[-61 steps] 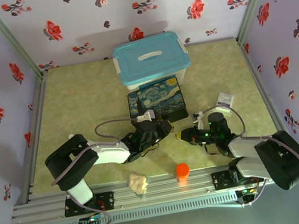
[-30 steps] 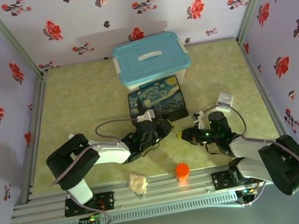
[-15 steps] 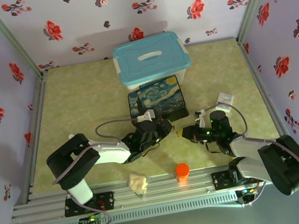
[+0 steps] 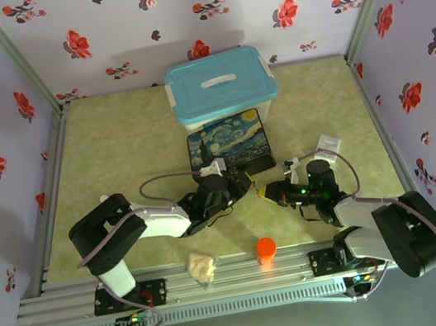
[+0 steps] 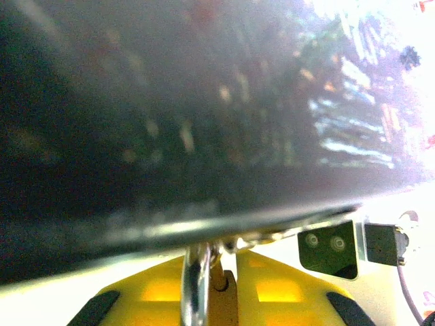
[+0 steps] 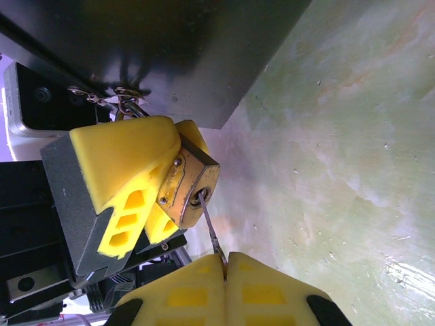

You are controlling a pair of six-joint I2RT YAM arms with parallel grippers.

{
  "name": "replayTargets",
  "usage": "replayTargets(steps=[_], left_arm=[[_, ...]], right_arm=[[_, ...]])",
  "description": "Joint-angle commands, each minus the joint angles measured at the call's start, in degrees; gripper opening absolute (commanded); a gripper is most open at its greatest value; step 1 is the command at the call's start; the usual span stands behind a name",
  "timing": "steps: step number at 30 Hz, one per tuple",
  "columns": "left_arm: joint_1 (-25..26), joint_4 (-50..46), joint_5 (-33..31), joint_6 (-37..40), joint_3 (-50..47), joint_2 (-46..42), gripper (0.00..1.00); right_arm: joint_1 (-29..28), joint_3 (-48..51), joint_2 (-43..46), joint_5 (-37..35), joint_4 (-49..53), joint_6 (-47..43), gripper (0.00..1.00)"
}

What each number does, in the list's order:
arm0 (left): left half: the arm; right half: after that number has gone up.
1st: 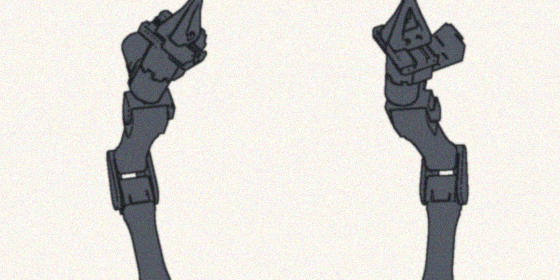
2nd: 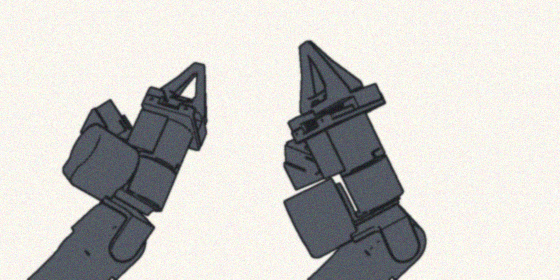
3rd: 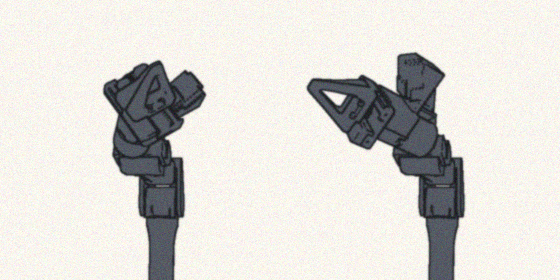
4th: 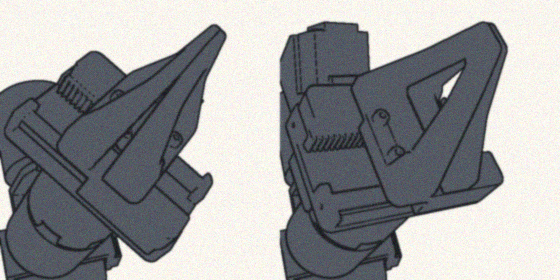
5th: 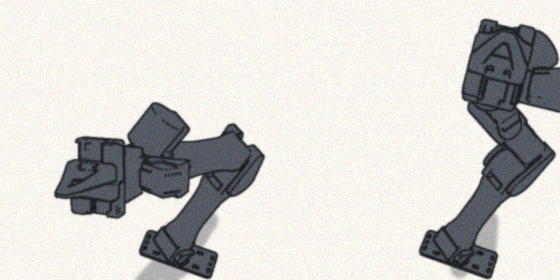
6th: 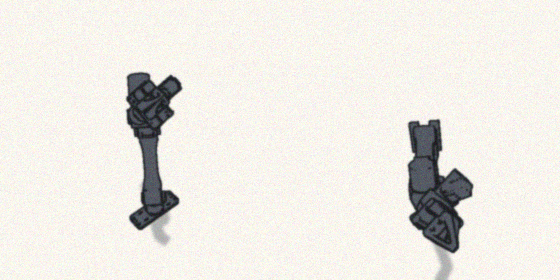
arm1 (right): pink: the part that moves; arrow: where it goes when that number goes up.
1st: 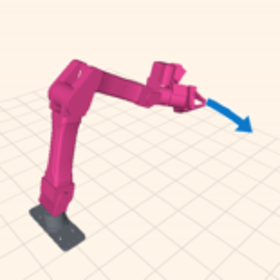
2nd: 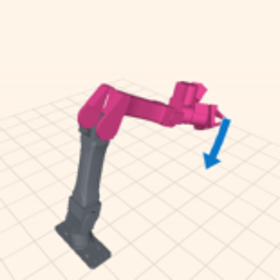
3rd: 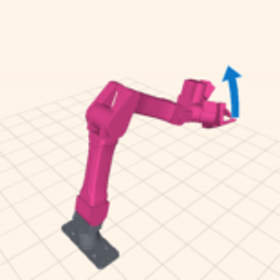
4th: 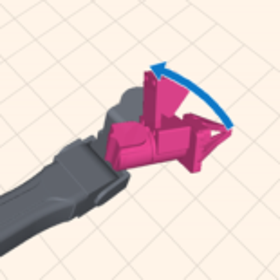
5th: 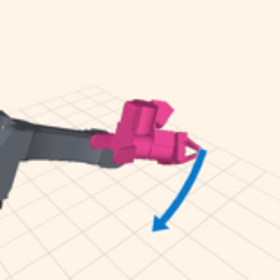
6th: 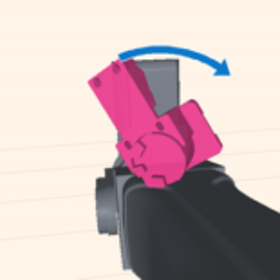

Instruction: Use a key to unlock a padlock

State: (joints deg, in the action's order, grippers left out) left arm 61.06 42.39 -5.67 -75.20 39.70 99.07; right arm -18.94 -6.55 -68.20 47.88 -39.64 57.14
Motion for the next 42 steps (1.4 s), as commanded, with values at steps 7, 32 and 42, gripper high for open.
replayTargets(steps=[7, 32, 42], left_arm=[[0.82, 1.49, 5.44, 0.8, 2.43, -1.38, 0.0], [-1.21, 8.85, 9.81, -0.82, -1.09, 0.25, 0.0], [-1.12, 14.91, 9.39, -2.05, -1.38, 2.07, 0.0]], right_arm=[[2.0, -0.76, -2.55, 2.83, -6.13, 2.76, 0.0], [6.46, -0.54, -9.13, 4.14, -12.15, 4.82, 0.0], [6.12, -0.29, -11.06, 4.24, -15.09, 6.79, 0.0]])
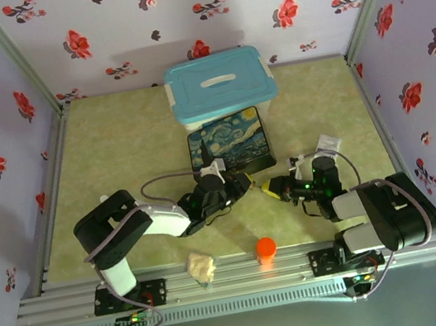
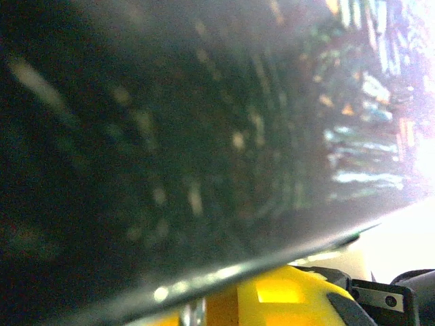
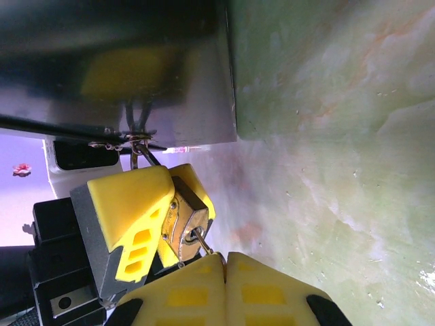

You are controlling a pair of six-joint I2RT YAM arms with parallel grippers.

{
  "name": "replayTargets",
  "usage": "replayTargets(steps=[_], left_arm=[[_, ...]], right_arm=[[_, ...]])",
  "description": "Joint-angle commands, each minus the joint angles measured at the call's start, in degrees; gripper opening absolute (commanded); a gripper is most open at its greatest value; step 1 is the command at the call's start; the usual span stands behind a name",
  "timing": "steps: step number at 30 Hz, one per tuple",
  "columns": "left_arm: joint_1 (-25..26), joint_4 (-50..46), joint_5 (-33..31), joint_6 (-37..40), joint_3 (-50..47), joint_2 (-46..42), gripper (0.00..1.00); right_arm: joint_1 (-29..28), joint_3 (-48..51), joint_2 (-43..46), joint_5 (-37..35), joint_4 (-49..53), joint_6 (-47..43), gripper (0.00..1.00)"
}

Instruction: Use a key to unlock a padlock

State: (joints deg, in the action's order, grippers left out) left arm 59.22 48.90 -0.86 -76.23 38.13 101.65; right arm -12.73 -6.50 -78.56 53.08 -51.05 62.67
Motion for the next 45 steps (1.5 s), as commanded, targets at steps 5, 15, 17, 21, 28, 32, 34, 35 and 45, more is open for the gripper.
replayTargets(steps=[5, 15, 17, 21, 28, 32, 34, 35, 45], left_arm=[[0.82, 10.5, 4.28, -2.13, 0.11, 0.22, 0.0], [1.38, 7.97, 2.6, -1.78, 0.7, -0.66, 0.0], [1.5, 7.38, 1.92, -1.68, 1.04, -0.66, 0.0], [1.98, 5.24, 0.91, -0.62, 1.96, -0.41, 0.0], [3.07, 4.16, 1.83, -0.84, 4.15, 0.98, 0.0], [3.13, 0.96, 1.74, 0.24, 4.09, -0.45, 0.0], [3.18, -0.26, 1.73, 0.98, 4.03, -0.96, 0.0], [3.15, -0.39, 1.72, 1.23, 3.89, -1.14, 0.0], [2.98, -2.46, 2.59, 2.52, 5.01, 0.21, 0.22]], right_arm=[[-0.42, 0.13, -3.02, -1.14, -8.19, 3.44, 0.0], [-4.43, 0.97, -12.64, -4.92, -28.37, 14.79, 0.0], [-6.68, 1.71, -12.95, -7.45, -28.32, 14.51, 0.0], [-8.54, 3.27, -11.37, -11.59, -28.32, 15.01, 0.0], [-13.27, -0.93, -11.02, -14.76, -28.32, 16.45, 0.0], [-13.38, 0.21, -9.48, -16.46, -28.32, 18.35, 0.0], [-13.46, 0.61, -8.49, -17.11, -28.3, 21.21, 0.0], [-13.46, 0.81, -7.93, -17.56, -28.34, 22.5, 0.0], [-16.25, 1.49, 2.29, -20.73, -13.13, 18.06, 0.0]])
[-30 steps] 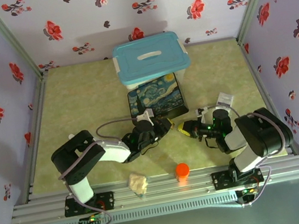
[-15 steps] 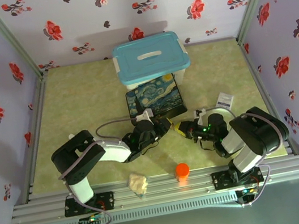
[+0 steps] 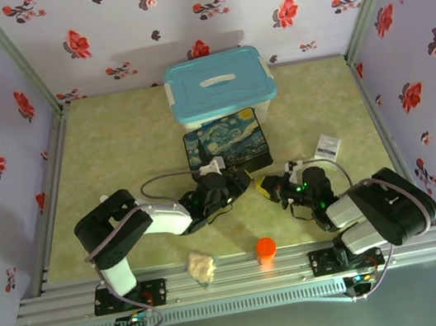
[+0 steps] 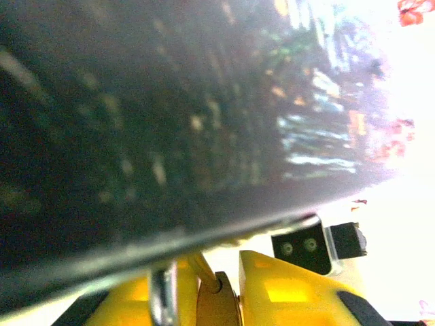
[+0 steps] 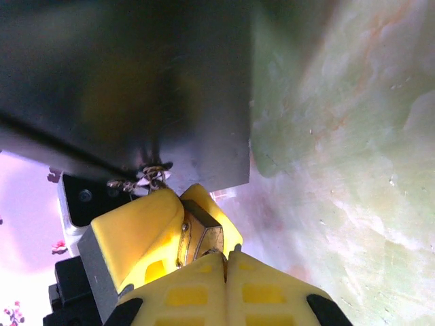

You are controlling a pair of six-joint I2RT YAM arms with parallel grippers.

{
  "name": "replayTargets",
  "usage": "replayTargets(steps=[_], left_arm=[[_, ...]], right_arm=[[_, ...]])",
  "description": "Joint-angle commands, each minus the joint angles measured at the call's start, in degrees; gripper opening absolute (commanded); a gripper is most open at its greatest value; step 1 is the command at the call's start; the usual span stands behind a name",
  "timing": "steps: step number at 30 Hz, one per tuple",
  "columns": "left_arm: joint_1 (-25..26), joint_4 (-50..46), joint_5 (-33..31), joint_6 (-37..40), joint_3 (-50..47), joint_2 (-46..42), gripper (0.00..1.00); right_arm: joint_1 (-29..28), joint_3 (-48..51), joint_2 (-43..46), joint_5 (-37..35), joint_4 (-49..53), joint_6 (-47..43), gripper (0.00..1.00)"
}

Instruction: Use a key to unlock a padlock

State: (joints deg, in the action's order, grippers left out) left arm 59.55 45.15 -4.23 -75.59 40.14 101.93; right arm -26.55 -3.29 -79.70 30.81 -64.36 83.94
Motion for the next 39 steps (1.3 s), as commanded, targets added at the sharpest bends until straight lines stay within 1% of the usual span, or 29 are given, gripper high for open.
replayTargets(steps=[1, 4, 11, 15, 17, 18, 19, 21, 23, 25, 26, 27, 29, 31, 33, 36, 39], left_arm=[[2.67, 0.14, 5.9, 2.39, 3.27, -0.29, 0.26], [2.68, -2.8, 5.14, 3.57, 3.46, -1.14, 0.28], [2.59, -4.36, 4.28, 3.43, 3.29, -0.86, 0.28], [2.57, -3.53, 3.44, 2.82, 2.53, -0.97, 0.14], [2.67, -3.59, 3.54, 2.84, 2.74, -0.86, 0.11], [2.66, -3.46, 3.58, 2.75, 2.67, -0.86, 0.1], [2.64, -3.39, 3.53, 2.74, 2.58, -0.86, 0.1], [2.59, -3.24, 3.4, 2.57, 2.25, -1.02, 0.1], [2.59, -3.13, 3.25, 2.38, 1.97, -1.28, 0.09], [2.52, -3.71, 3.05, 2.57, 2.03, -1.59, 0.09], [2.58, -3.83, 3.0, 2.58, 2.05, -1.54, 0.09], [2.59, -3.84, 2.8, 2.47, 2.01, -1.49, 0.09], [2.59, -3.13, 2.78, 1.94, 1.87, -1.17, 0.09], [2.54, -2.53, 2.87, 1.44, 1.87, -0.98, 0.09], [2.52, -2.73, 2.86, 1.23, 1.96, -1.11, 0.1], [2.53, -3.83, 2.87, 1.29, 2.11, -2.01, 0.1], [2.59, -5.61, 2.78, 1.92, 2.4, -3.11, 0.1]], right_arm=[[-2.54, -1.65, 4.73, 1.41, 1.82, -3.72, 0.0], [-2.93, -1.72, 9.22, 1.2, 8.29, -5.91, 0.0], [-3.43, -2.94, 20.63, -0.69, 25.44, -11.08, 0.0], [-3.43, -3.89, 23.8, -0.75, 30.52, -12.9, 0.0], [-3.43, -4.3, 23.33, -0.75, 31.7, -14.23, 0.0], [-3.43, -4.94, 22.85, -0.18, 32.19, -15.53, 0.04], [-3.43, -5.71, 22.5, 0.53, 33.81, -17.17, 0.1], [-3.43, -7.45, 23.29, 0.56, 39.33, -21.8, 0.25], [-3.43, -9.05, 26.29, -1.61, 47.37, -26.82, 0.26], [-3.43, -11.18, 29.74, -4.68, 56.58, -32.51, 0.32], [-3.43, -12.44, 30.86, -6.14, 61.09, -35.27, 0.33], [-3.43, -13.55, 31.61, -7.26, 64.95, -38.56, 0.34], [-3.66, -14.94, 32.11, -8.92, 69.45, -43.07, 0.33], [-4.81, -16.21, 31.64, -11.63, 73.05, -47.75, 0.3], [-7.6, -17.55, 30.7, -15.43, 75.28, -51.2, 0.3], [-12.79, -20.22, 29.03, -21.95, 77.83, -55.44, 0.33], [-15.25, -20.81, 27.93, -24.42, 76.88, -57.25, 0.35]])
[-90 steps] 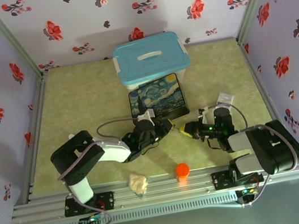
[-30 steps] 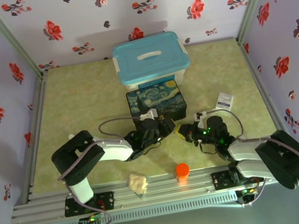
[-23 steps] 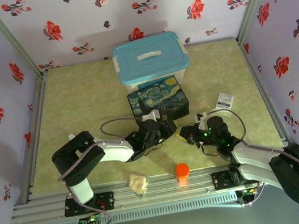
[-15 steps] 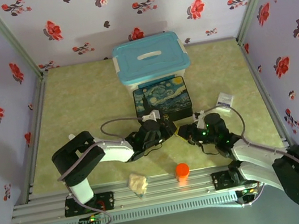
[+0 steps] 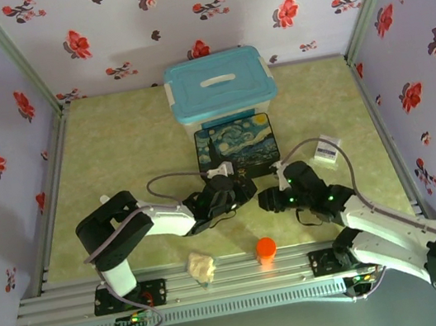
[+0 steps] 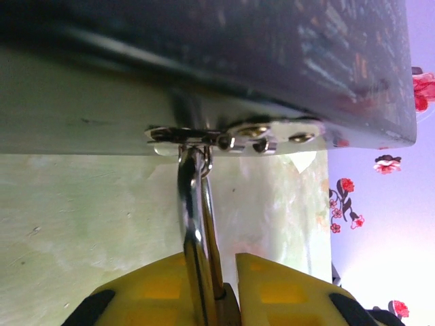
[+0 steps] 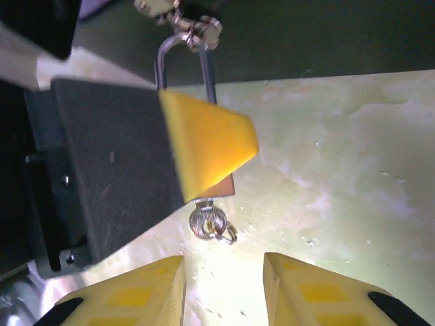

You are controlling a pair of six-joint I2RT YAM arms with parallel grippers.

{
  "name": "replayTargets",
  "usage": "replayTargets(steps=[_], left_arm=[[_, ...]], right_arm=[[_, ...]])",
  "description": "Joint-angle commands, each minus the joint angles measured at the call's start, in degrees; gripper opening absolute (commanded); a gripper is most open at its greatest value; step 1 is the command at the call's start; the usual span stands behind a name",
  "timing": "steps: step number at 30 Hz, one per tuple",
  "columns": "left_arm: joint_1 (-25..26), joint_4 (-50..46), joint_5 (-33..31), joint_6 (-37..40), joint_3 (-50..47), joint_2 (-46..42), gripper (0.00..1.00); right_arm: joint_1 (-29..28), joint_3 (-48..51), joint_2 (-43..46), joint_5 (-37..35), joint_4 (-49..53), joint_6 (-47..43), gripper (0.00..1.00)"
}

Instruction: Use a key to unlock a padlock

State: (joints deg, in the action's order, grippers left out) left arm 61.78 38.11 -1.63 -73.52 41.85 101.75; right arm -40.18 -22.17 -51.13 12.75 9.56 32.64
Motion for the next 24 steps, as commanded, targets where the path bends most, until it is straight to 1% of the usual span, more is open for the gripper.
replayTargets(steps=[1, 4, 9, 11, 13, 17, 19, 21, 22, 24], left_arm=[[0.24, 1.36, 0.18, -0.29, 0.62, -3.05, 0.1], [0.27, 2.03, 0.2, -0.91, 0.35, -3.27, 0.1], [0.25, 0.92, 0.28, -0.57, 0.78, -4.32, 0.1], [0.27, 0.13, 0.37, -0.53, 0.95, -4.37, 0.1], [0.27, 0.49, 0.47, -0.85, 0.82, -4.21, 0.09], [0.27, 1.76, 0.82, -1.9, 0.61, -3.89, 0.08], [0.25, 2.73, 0.89, -2.49, 0.43, -3.84, 0.06], [0.27, 3.13, 1.02, -2.86, 0.34, -3.89, 0.05], [0.27, 3.05, 1.1, -2.9, 0.4, -4.1, 0.05], [0.26, 2.94, 1.05, -3.06, 0.28, -4.35, 0.04]], right_arm=[[-2.09, -2.07, -0.95, -6.88, 2.55, -6.22, 0.35], [-3.9, -2.5, -2.43, -9.21, 1.79, -7.38, 0.37], [-8.19, -3.53, -5.25, -12.87, -1.69, -9.45, 0.37], [-9.8, -4.29, -6.17, -15.11, -2.42, -10.41, 0.37], [-12.1, -5.3, -7.32, -18.9, -2.27, -12.04, 0.37], [-15.55, -6.13, -10.17, -27.86, -3.23, -14.55, 0.31], [-16.73, -6.13, -11.61, -30.35, -5.1, -16.04, 0.29], [-17.73, -6.25, -12.56, -31.52, -6.66, -16.98, 0.28], [-18.2, -6.31, -13.06, -34.31, -7.13, -17.19, 0.26], [-18.6, -6.35, -13.74, -35.74, -8.14, -18.01, 0.24]])
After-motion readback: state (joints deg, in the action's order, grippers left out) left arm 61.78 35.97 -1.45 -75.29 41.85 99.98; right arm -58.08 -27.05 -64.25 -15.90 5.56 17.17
